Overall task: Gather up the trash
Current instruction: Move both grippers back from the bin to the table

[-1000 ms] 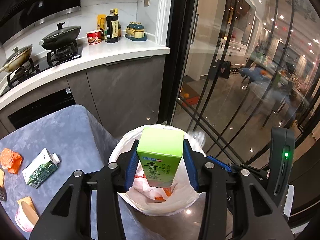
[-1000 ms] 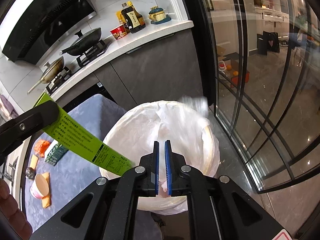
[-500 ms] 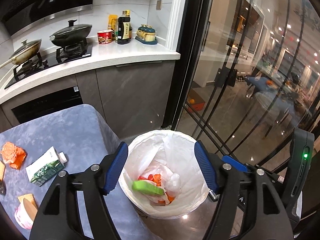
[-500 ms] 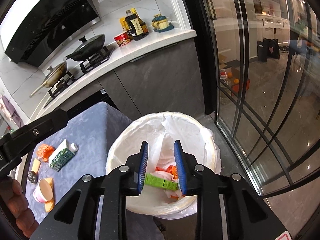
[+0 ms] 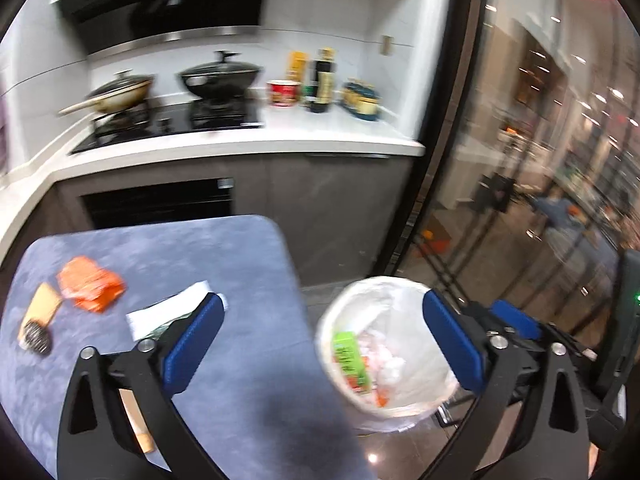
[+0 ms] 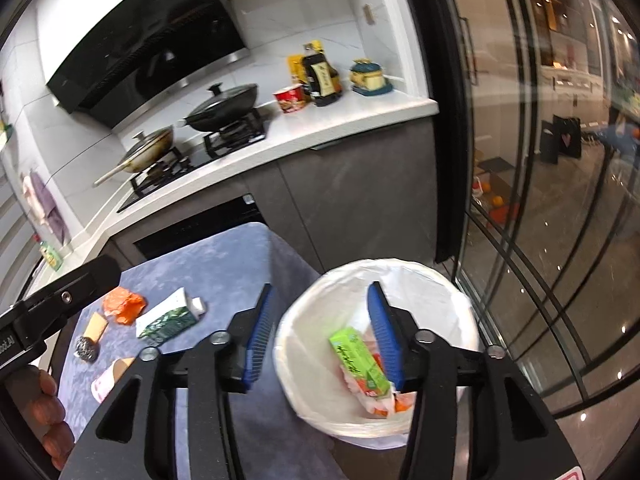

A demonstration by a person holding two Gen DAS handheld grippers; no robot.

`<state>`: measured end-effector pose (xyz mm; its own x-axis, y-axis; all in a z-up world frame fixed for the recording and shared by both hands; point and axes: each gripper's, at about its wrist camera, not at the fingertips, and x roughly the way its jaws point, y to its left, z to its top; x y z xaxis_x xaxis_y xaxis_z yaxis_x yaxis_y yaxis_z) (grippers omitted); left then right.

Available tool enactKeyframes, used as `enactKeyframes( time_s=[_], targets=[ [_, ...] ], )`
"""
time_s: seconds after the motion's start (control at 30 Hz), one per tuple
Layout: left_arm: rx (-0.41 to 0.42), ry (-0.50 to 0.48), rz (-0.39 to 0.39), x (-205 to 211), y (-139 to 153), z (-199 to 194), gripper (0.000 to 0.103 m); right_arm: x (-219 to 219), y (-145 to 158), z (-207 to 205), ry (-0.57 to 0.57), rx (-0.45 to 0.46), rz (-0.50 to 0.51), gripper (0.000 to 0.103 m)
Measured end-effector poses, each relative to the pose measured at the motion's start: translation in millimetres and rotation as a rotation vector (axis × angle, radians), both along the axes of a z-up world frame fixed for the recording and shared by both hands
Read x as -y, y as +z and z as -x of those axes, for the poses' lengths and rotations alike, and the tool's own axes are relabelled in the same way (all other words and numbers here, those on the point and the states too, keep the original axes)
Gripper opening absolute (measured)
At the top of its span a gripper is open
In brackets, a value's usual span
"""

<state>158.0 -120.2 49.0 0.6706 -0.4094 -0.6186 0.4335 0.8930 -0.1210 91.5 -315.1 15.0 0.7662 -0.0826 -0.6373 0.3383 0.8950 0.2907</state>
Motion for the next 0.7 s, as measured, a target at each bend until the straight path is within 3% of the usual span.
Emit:
enactKeyframes(
  time_s=[0.37, 0.53, 0.7],
  targets=[
    [-0.081, 0.304, -0.16, -123, -39, -12, 0.096, -80, -3, -12, 0.104, 0.006, 0.004, 0.054],
    [-0.129, 0.394, -0.16, -169, -60, -12, 0.096, -118, -10, -19, 0.153, -0.009, -0.01, 0.054],
    [-0.184, 0.417, -0.145, -193, -84, -13, 0.096, -149, -18, -26, 0.185, -0.027, -0.012, 0.054]
  ],
)
